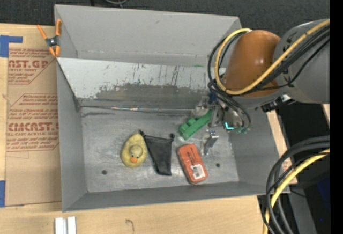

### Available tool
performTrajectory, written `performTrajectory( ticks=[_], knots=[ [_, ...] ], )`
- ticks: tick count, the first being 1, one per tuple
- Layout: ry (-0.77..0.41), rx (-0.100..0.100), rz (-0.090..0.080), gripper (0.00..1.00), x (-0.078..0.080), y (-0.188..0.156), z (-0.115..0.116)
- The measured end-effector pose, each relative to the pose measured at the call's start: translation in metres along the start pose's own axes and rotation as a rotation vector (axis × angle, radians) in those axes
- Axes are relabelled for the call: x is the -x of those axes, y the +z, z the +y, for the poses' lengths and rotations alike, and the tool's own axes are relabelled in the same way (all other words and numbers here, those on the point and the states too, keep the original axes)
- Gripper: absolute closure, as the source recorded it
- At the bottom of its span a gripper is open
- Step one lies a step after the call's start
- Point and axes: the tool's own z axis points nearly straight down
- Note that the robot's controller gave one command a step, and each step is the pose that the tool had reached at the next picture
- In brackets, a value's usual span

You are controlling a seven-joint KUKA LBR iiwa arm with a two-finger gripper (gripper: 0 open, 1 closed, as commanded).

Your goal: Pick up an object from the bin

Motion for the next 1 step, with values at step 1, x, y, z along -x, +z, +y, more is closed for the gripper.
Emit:
performTrajectory(
  ticks=[1],
  knots=[
    [0.0,-0.001,-0.008,0.0,0.0019,-0.0042,0.0]
  ],
)
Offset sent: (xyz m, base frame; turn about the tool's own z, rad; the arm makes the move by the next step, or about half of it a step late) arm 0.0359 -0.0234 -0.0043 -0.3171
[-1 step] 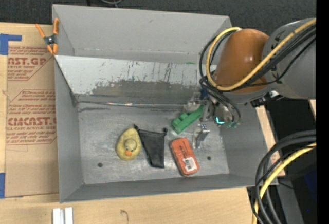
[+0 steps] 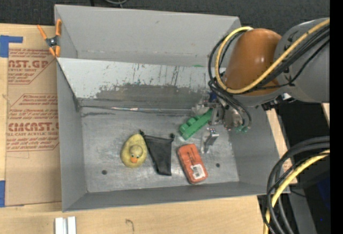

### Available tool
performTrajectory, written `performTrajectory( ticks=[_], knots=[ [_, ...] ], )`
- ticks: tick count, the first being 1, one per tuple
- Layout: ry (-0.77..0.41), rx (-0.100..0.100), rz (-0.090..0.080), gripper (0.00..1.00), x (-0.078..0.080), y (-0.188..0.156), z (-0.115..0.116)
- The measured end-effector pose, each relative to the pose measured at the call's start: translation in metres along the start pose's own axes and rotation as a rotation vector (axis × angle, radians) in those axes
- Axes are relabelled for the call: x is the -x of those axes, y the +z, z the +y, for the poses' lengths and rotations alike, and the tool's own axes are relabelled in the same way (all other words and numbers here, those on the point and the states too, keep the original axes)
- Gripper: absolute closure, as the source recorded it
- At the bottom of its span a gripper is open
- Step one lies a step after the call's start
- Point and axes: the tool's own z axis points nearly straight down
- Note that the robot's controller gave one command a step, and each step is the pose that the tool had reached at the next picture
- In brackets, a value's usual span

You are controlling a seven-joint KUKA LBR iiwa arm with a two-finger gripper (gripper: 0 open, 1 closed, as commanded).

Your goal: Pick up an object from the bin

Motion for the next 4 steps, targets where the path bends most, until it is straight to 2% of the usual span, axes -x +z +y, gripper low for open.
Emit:
performTrajectory(
  ticks=[1,2,3,4],
  knots=[
    [-0.226,0.001,-0.002,0.0,0.025,0.006,-0.015],
    [-0.181,0.001,-0.001,0.0,0.031,0.018,-0.022],
    [-0.448,0.0,-0.002,0.0,0.036,0.034,-0.028],
    [-0.358,0.001,-0.003,0.0,0.036,0.082,-0.028]
  ],
)
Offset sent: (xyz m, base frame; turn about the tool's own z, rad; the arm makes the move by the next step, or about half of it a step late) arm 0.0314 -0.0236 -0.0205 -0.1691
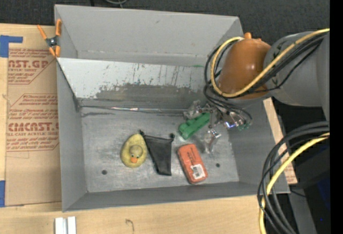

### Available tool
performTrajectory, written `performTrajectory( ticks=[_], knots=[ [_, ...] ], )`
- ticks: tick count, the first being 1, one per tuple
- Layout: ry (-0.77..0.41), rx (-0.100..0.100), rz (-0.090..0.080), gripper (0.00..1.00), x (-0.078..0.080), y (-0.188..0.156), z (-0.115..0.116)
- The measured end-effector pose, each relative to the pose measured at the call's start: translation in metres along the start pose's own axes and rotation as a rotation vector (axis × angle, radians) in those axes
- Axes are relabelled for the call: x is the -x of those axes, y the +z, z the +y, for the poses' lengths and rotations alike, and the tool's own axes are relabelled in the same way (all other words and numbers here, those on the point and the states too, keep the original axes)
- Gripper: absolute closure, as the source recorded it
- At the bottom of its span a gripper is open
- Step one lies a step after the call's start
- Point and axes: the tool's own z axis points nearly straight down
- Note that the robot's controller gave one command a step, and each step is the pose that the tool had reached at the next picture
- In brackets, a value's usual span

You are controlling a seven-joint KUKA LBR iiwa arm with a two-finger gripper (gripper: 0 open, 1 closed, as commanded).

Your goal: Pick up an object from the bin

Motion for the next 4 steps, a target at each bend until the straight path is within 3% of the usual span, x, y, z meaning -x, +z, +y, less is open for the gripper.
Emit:
performTrajectory(
  ticks=[1,2,3,4],
  knots=[
    [-0.042,-0.005,-0.01,1.0,0.004,-0.005,0.0],
    [-0.08,-0.006,-0.011,1.0,0.004,-0.005,0.0],
    [-0.042,-0.003,-0.003,1.0,0.006,-0.065,0.0],
    [-0.075,0.0,0.003,1.0,0.005,-0.056,0.001]
  ],
)
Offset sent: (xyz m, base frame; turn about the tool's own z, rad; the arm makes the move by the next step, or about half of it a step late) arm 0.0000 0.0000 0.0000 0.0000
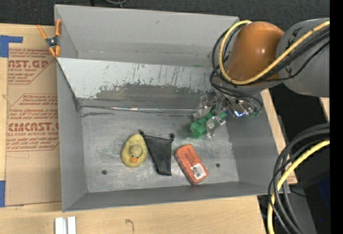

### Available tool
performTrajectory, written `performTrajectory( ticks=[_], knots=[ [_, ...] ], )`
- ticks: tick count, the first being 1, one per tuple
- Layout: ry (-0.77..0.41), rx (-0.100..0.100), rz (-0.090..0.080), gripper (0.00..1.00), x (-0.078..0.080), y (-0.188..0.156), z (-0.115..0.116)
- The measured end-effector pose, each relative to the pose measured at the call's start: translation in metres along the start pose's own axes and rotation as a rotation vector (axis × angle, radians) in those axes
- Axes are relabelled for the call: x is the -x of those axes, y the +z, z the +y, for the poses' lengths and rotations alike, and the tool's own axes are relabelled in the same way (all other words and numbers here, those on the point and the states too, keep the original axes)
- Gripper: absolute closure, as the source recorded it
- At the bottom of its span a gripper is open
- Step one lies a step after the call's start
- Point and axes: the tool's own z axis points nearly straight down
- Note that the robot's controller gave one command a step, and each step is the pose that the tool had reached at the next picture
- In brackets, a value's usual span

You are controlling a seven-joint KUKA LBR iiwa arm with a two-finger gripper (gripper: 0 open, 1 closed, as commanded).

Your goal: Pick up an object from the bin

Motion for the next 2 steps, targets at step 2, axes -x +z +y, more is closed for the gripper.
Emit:
performTrajectory(
  ticks=[2],
  knots=[
    [0.0,0.0,0.001,1.0,0.0,-0.031,0.001]
  ],
)
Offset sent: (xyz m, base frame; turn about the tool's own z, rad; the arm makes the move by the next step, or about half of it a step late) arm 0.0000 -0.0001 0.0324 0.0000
